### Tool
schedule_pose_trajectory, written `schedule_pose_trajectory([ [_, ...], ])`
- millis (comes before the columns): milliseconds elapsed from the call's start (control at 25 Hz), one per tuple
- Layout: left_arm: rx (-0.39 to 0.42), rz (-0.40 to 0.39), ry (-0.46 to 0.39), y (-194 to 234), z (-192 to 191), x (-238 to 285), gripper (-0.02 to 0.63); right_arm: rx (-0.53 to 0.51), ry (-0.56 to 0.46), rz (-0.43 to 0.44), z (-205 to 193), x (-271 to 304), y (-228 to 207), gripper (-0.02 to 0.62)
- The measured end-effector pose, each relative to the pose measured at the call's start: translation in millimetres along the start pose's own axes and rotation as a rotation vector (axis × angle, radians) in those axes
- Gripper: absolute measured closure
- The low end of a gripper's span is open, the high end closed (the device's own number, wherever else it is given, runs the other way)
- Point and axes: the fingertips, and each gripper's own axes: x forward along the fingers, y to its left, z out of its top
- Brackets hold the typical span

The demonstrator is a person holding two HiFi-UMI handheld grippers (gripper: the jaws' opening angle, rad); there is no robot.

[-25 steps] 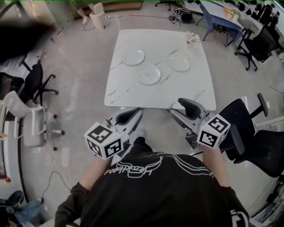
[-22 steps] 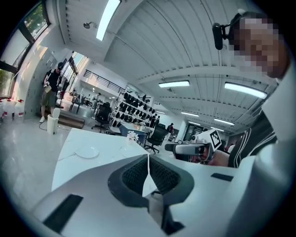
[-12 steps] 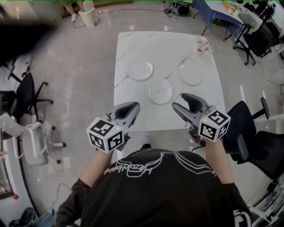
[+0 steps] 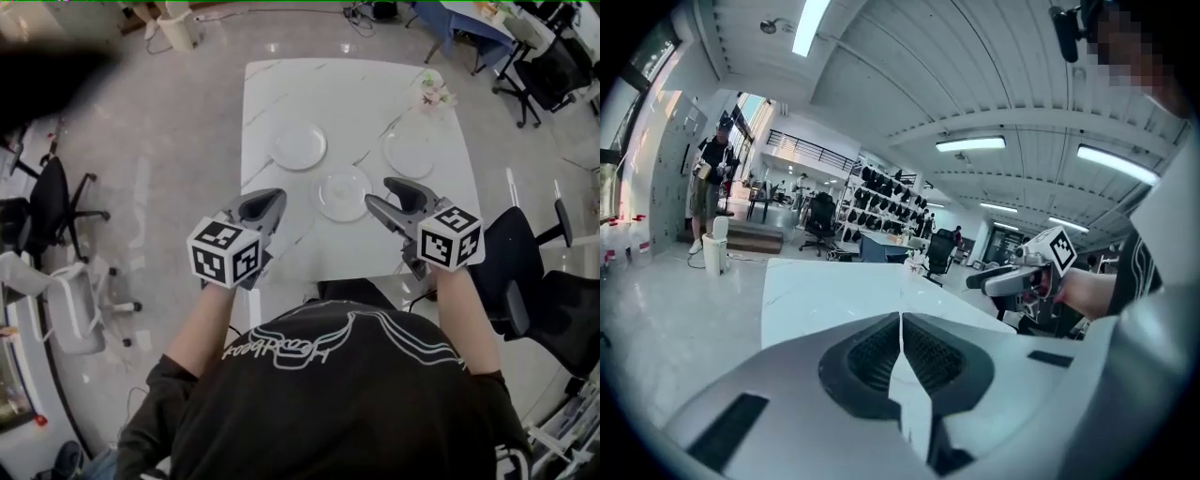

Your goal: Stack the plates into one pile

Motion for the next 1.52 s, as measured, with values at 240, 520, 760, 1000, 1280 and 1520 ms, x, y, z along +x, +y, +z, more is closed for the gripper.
schedule_pose_trajectory([
  [240, 0.024, 0.070, 0.056, 45.7, -0.1, 29.5, 0.577, 0.005, 0.062, 0.039, 1.9, 37.9, -26.3, 0.344],
  [520, 0.053, 0.107, 0.144, 93.2, -4.8, 81.6, 0.577, 0.039, 0.127, 0.090, 7.6, 86.5, -70.2, 0.344],
  [760, 0.094, 0.126, 0.224, 129.9, -14.7, 127.3, 0.577, 0.127, 0.202, 0.131, -2.1, 132.2, -108.7, 0.344],
  [1000, 0.113, 0.146, 0.311, 155.8, -30.6, 149.2, 0.577, 0.222, 0.272, 0.185, -8.8, 172.5, -128.7, 0.344],
  [1280, 0.123, 0.163, 0.408, 171.8, -55.6, 160.1, 0.577, 0.239, 0.342, 0.211, -21.9, 204.5, -134.5, 0.344],
  [1520, 0.142, 0.164, 0.427, 174.1, -58.0, 162.4, 0.578, 0.232, 0.360, 0.217, -23.9, 210.0, -133.5, 0.344],
])
